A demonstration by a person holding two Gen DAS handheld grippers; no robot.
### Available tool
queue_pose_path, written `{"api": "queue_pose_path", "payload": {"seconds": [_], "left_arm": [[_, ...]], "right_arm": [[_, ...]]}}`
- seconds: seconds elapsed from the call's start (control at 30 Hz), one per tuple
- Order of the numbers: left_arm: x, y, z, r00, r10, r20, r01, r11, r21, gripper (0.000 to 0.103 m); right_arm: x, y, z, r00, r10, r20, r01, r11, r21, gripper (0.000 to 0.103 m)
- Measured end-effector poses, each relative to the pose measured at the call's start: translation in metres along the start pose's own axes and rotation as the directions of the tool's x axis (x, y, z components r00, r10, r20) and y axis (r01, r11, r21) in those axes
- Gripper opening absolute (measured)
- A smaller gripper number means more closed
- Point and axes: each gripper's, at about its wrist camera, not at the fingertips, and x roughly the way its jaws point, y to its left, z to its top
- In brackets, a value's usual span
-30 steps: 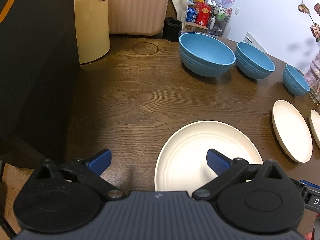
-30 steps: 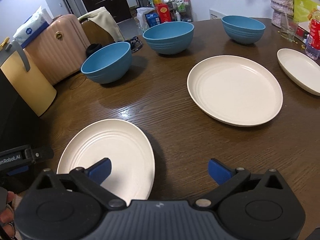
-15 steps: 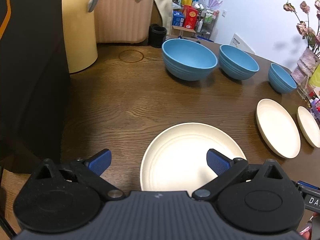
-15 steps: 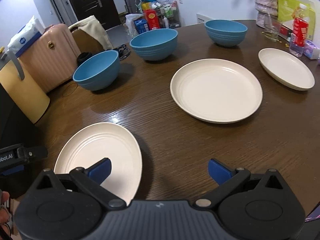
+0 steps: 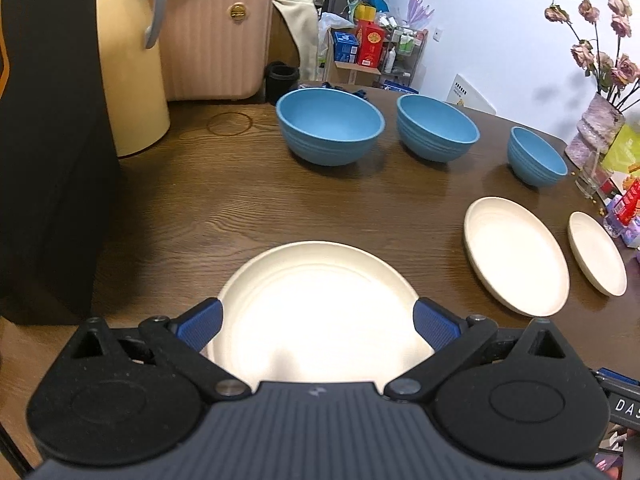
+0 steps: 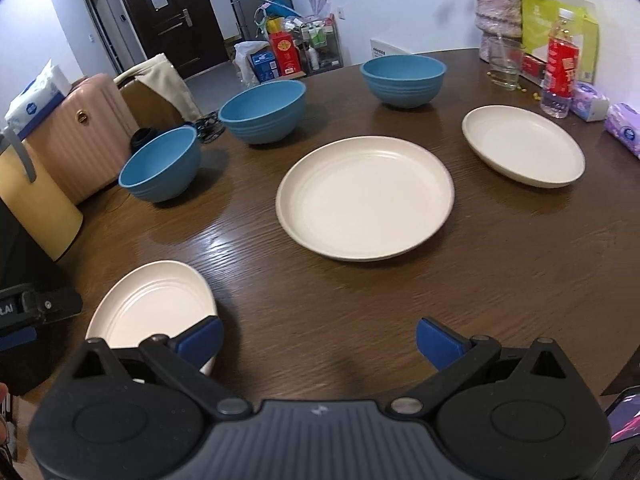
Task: Organize plates and bowls
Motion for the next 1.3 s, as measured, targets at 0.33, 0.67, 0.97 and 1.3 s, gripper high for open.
{"api": "queue_pose_path", "payload": {"seconds": [0.33,0.67,0.97,1.3], "left_arm": [[-0.009,-0.052,-0.013,1.000,0.003,0.007,-0.003,1.000,0.001,0.103],[-0.014,-0.100,-0.026,1.000,-0.003,0.016,0.003,1.000,0.003,0.103],[-0.010,-0.130,-0.011,1.000,-0.004,0.022,0.003,0.999,0.044,0.103],[0.015,-0.147,0.014,1.000,-0.009,-0.005,0.010,0.996,0.088,0.103]], "right_arm": [[-0.020,-0.042,0.008,1.000,0.002,0.027,-0.002,1.000,-0.009,0.103],[-0.030,-0.075,0.012,0.999,-0.011,0.037,0.013,0.999,-0.044,0.103],[-0.028,-0.093,0.019,0.999,-0.022,0.035,0.023,1.000,-0.010,0.103],[-0.011,-0.102,0.038,0.997,-0.068,0.021,0.068,0.997,0.027,0.103]]}}
